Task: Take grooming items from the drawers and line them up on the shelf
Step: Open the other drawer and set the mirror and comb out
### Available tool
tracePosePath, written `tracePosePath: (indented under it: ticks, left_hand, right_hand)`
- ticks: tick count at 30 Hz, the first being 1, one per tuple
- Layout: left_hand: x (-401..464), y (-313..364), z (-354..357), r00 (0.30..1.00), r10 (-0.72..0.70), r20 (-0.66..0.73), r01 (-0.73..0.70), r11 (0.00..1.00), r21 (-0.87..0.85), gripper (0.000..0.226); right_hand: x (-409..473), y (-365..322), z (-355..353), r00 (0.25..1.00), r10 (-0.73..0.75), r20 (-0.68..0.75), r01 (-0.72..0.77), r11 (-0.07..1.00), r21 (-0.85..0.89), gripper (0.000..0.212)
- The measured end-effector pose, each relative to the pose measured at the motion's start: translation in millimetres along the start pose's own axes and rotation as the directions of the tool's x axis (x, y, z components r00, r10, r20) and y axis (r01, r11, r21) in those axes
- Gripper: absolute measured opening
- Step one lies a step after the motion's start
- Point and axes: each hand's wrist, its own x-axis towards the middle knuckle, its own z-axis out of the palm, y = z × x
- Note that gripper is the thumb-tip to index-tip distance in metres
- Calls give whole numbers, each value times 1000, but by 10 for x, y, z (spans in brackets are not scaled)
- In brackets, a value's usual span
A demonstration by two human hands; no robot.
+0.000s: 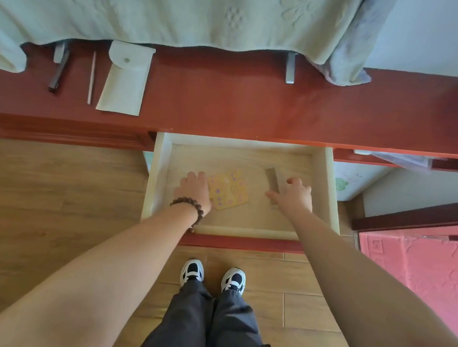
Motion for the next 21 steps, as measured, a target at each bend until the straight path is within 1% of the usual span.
tracePosePath:
  ticks: [1,3,7,11,14,21]
  left_hand:
    - [28,1,39,1000,-8,-3,8,1000,17,57]
    - [59,5,90,999,-26,-23,27,999,35,54]
    - [77,6,144,998,-38,-55,41,998,53,42]
    - [136,-32,157,999,-39,-20,38,999,-8,28]
    - [156,-55,170,999,-26,18,26,1000,-5,17]
    - [200,-82,119,987,-20,162,16,999,29,23]
  right_hand:
    - [55,18,52,1000,-15,-7,15,999,-38,76]
    - [121,35,117,999,-31,-39,29,998,-47,81]
    - [172,33,188,997,-24,-68,20,998,-63,85]
    - [231,31,239,996,-20,-92,10,995,-103,75]
    - [263,3,255,997,3,-83,-11,996,-88,66]
    - [281,-85,276,998,28,-62,-34,994,-99,51]
